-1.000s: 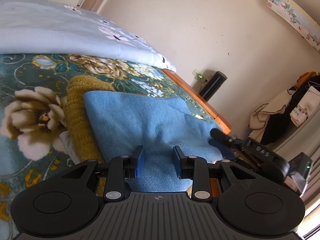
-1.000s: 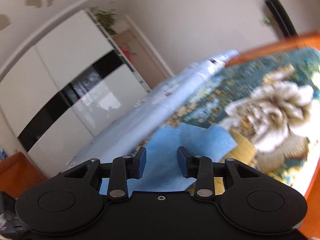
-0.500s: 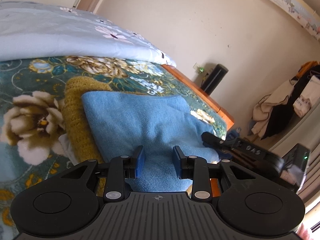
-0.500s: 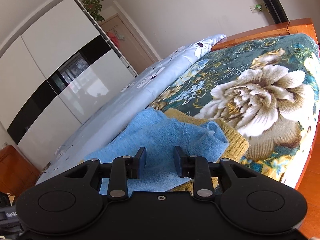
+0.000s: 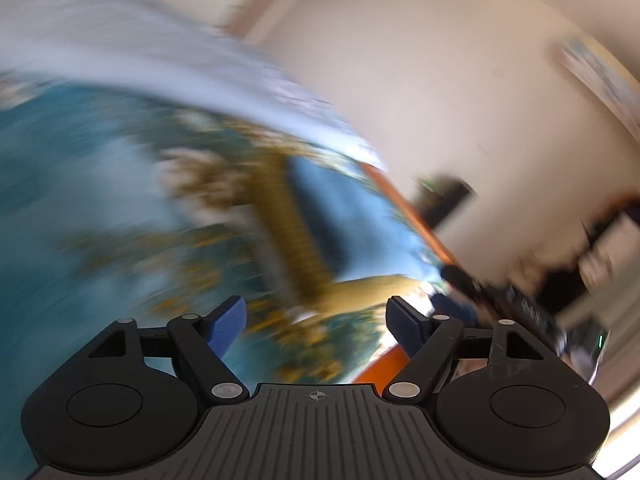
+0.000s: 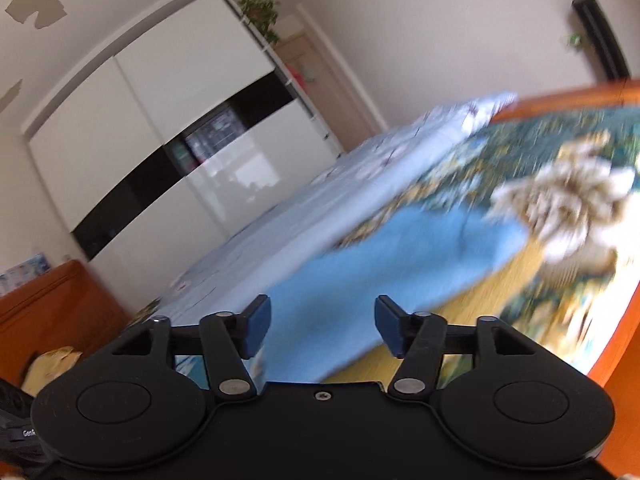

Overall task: Fold clothes
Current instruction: 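Pull both tools back from the stack and move them to the blue pants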

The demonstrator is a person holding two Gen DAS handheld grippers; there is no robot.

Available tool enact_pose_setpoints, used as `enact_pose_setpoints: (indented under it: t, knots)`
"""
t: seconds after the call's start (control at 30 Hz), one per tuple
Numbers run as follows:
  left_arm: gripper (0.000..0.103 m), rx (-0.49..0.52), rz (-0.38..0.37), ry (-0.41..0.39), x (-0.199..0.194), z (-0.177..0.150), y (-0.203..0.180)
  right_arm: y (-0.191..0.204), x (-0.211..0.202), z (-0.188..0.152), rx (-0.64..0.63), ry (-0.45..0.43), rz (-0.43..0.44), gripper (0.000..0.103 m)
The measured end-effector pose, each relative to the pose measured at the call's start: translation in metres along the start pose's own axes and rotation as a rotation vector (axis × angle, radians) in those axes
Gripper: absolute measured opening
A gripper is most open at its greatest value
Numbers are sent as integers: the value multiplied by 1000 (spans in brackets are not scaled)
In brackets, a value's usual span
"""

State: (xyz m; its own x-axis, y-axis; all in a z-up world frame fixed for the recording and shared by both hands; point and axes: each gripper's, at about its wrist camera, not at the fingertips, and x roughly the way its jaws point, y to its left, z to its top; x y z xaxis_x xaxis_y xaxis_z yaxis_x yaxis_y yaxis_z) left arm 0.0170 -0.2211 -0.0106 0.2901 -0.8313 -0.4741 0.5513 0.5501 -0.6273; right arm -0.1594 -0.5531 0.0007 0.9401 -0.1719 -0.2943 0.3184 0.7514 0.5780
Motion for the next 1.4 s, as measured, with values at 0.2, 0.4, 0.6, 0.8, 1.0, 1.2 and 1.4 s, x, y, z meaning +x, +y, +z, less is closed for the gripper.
enact_pose_setpoints:
  t: [0.2, 0.4, 0.6, 0.8, 1.0, 1.2, 1.4]
  knots:
    - [85, -334, 227, -151, -123, -33, 95, 32, 5, -70, 101, 192, 91, 68]
    - [86, -446, 313, -270, -188, -51, 135, 82, 26, -112, 61, 370, 146, 70]
    - [86, -500, 367, -350, -227, -66, 163, 139, 38, -131, -18, 447, 190, 77]
    - [86, -516, 448, -421, -261, -71, 196, 179, 42, -150, -101, 518, 175, 79]
    - [86, -532, 664, -556, -291, -31, 234, 205, 47, -159, -178, 548, 133, 81]
    - [86, -438, 897, -665, -310, 30, 275, 221, 65, -172, -217, 594, 95, 83]
    - [91, -289, 1104, -677, -304, 80, 312, 236, 89, -185, -231, 638, 78, 83]
